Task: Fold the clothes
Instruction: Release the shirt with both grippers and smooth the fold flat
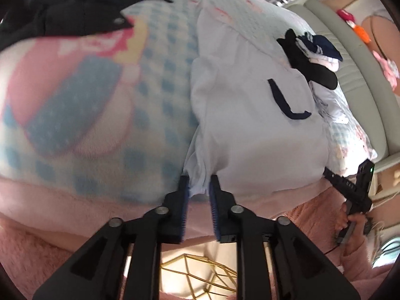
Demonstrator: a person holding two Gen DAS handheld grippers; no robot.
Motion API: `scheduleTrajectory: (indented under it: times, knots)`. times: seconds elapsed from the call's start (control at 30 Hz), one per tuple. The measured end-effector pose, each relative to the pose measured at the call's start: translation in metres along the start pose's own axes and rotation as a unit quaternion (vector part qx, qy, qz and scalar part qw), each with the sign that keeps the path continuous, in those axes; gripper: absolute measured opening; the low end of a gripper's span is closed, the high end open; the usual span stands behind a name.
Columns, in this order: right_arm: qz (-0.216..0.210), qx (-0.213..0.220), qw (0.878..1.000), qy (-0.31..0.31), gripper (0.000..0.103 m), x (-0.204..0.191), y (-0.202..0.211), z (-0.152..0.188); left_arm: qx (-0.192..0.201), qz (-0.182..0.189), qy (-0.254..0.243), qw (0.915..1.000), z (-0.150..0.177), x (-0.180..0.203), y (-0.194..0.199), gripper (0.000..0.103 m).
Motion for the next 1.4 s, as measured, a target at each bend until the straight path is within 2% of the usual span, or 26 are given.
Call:
scheduleTrajectory:
  times: [0.1, 0.2, 0.27, 0.33, 0.43, 0.6, 0.7, 0.83, 0.93, 1.0, 1.03, 1.23, 1.33, 1.4]
  knots:
    - [-0.009, 0.000, 1.000, -0.004, 0.022, 0.002, 0.011, -0.001, 0.026, -0.026, -0.001, 0.9993, -0.005, -0.001, 0.018, 0.033]
    - [-0.014, 0.033, 0.999, -0.010, 0.026, 0.003, 0.035, -0.010, 0.075, -0.066, -0.030, 0.9945, -0.020, 0.013, 0.043, 0.033]
    - [-0.017, 0.056, 0.998, -0.016, 0.026, 0.002, 0.046, -0.020, 0.099, -0.053, -0.058, 0.9919, -0.033, 0.036, 0.052, 0.033]
    - [-0.021, 0.064, 0.998, -0.017, 0.026, -0.003, 0.048, -0.028, 0.105, -0.021, -0.095, 0.9897, -0.046, 0.071, 0.046, 0.033]
    - [-0.027, 0.054, 0.998, -0.009, 0.026, -0.016, 0.040, -0.039, 0.087, -0.012, -0.114, 0.9896, -0.049, 0.092, 0.025, 0.033]
    - [-0.045, 0.033, 0.997, 0.052, 0.026, -0.061, 0.010, -0.039, 0.052, -0.008, -0.136, 0.9893, -0.051, 0.117, -0.013, 0.033]
    - [-0.030, 0.006, 0.998, 0.061, 0.026, -0.059, -0.015, -0.034, 0.031, -0.006, -0.149, 0.9884, -0.051, 0.132, -0.035, 0.033]
    - [-0.052, -0.010, 0.998, 0.033, 0.025, -0.039, -0.008, -0.038, 0.003, -0.003, -0.166, 0.9861, -0.053, 0.152, -0.065, 0.032]
    - [-0.062, 0.012, 0.997, 0.053, 0.028, -0.042, 0.019, -0.062, -0.001, -0.010, -0.144, 0.9896, -0.067, 0.132, -0.068, 0.035]
    - [-0.047, 0.032, 0.996, 0.064, 0.036, -0.045, 0.025, -0.086, -0.002, -0.015, -0.125, 0.9920, -0.079, 0.116, -0.067, 0.036]
    - [-0.040, 0.041, 0.996, 0.070, 0.037, -0.047, 0.027, -0.098, -0.003, -0.018, -0.116, 0.9931, -0.084, 0.107, -0.067, 0.036]
    - [-0.012, -0.031, 0.995, 0.093, 0.037, -0.051, -0.034, -0.142, -0.005, -0.034, -0.060, 0.9976, -0.118, 0.056, -0.065, 0.036]
    - [-0.031, -0.082, 0.988, 0.128, 0.037, -0.069, -0.059, -0.138, -0.007, -0.042, -0.031, 0.9986, -0.135, 0.031, -0.064, 0.036]
    - [-0.007, -0.110, 0.983, 0.145, 0.037, -0.071, -0.076, -0.133, -0.011, -0.050, -0.022, 0.9984, -0.143, 0.020, -0.069, 0.036]
Point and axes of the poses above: each gripper's, at about its wrist camera, not at the fingertips, and y roughly against the way its jaws point, x to its right, z to its underside, the point moved 6 cm from there along -y, roughly the way its jaws point, and after that the axes turned 5 degrees about -y, right-handed, at the moved point
